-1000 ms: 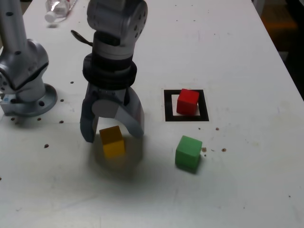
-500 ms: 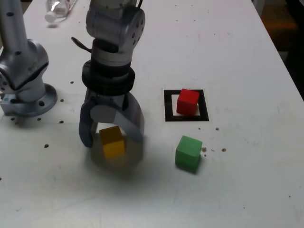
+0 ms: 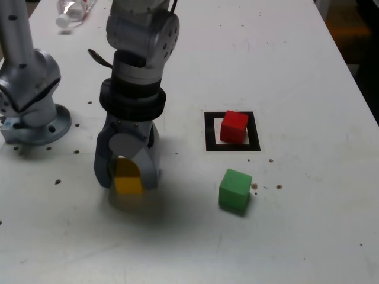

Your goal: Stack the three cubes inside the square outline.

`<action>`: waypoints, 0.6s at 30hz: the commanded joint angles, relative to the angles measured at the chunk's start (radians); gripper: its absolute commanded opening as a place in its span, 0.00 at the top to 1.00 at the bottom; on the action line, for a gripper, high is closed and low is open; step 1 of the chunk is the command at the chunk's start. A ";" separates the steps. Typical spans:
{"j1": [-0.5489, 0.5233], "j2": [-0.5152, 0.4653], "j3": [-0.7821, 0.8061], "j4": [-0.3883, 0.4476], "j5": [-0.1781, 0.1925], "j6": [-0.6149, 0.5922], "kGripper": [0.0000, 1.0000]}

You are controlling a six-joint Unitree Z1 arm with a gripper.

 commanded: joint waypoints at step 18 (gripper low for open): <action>-0.002 -0.046 -0.237 0.243 0.148 -0.031 0.60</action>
